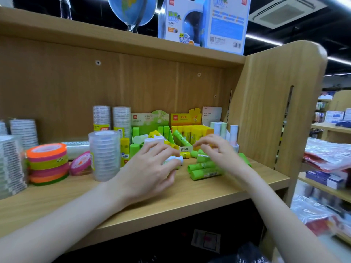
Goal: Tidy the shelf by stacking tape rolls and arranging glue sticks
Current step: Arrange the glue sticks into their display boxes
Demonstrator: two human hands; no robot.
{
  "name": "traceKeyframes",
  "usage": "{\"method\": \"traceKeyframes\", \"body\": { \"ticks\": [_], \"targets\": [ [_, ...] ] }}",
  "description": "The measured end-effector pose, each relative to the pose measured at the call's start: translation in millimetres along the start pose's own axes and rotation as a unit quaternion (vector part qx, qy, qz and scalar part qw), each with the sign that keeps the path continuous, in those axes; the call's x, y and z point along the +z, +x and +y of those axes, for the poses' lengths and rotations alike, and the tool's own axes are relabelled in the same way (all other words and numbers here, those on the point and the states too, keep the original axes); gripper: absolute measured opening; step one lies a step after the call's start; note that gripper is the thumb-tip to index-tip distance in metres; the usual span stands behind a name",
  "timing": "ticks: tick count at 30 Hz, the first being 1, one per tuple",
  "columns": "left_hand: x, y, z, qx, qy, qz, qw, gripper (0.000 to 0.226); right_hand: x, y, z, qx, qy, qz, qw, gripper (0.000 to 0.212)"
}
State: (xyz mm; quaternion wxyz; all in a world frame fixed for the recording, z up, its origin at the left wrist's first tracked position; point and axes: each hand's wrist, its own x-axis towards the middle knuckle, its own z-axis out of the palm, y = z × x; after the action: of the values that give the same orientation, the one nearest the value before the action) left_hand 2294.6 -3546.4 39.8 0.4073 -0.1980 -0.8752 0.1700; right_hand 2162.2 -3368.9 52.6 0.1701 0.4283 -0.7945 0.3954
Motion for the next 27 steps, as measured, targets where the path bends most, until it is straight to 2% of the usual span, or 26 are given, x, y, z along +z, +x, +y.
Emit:
{"method": "traceKeyframes", "body": {
  "ticks": [2, 4, 6, 9, 12, 14, 16, 20, 24, 25, 27],
  "targets": [
    [1.2, 0.8, 2.6, 0.018, -0.015, -0.013, 1.0, 0.027, -17.7, -27.5, 6.0, 0.009, -0.015, -0.111, 0.994, 0.02],
    [2.8, 3.9, 9.9, 0.027, -0.054, -0.033, 0.998, 0.029, -28.0, -43.2, 17.0, 0.005, -0.06, -0.17, 0.983, 0.026],
    [5.4, 9.0, 17.9, 0.022, -0.096, -0.071, 0.993, 0.035, -26.9, -44.1, 22.6, -0.007, -0.073, -0.166, 0.983, 0.027],
    [12.8, 19.9, 30.4, -0.049, -0.18, -0.137, 0.973, 0.056, -20.8, -33.7, 21.8, -0.013, -0.05, -0.145, 0.988, 0.025],
    [27.3, 27.8, 33.4, -0.102, -0.231, -0.213, 0.944, 0.057, -24.9, -20.8, 21.2, -0.006, -0.048, -0.163, 0.986, 0.025],
    [32.7, 32.7, 34.1, -0.114, -0.247, -0.202, 0.941, 0.053, -28.3, -6.2, 19.4, -0.003, -0.027, -0.136, 0.99, 0.021],
    [35.0, 35.8, 34.2, -0.12, -0.247, -0.179, 0.945, 0.044, -23.7, 14.8, 20.2, -0.011, -0.061, -0.115, 0.991, 0.02],
    [37.3, 35.1, 34.2, -0.116, -0.241, -0.142, 0.953, 0.035, 4.3, 49.8, 22.8, -0.038, -0.106, -0.168, 0.979, 0.018],
    [41.3, 34.8, 29.4, -0.125, -0.25, -0.131, 0.951, 0.04, 25.1, 60.5, 29.8, -0.049, -0.167, -0.207, 0.963, 0.024],
    [42.1, 34.6, 28.4, -0.13, -0.256, -0.133, 0.949, 0.038, 24.9, 60.6, 30.6, -0.05, -0.162, -0.202, 0.965, 0.023],
    [43.0, 34.1, 28.2, -0.137, -0.261, -0.137, 0.946, 0.04, 16.1, 61.6, 33.9, -0.028, -0.08, -0.161, 0.983, 0.017]
  ]
}}
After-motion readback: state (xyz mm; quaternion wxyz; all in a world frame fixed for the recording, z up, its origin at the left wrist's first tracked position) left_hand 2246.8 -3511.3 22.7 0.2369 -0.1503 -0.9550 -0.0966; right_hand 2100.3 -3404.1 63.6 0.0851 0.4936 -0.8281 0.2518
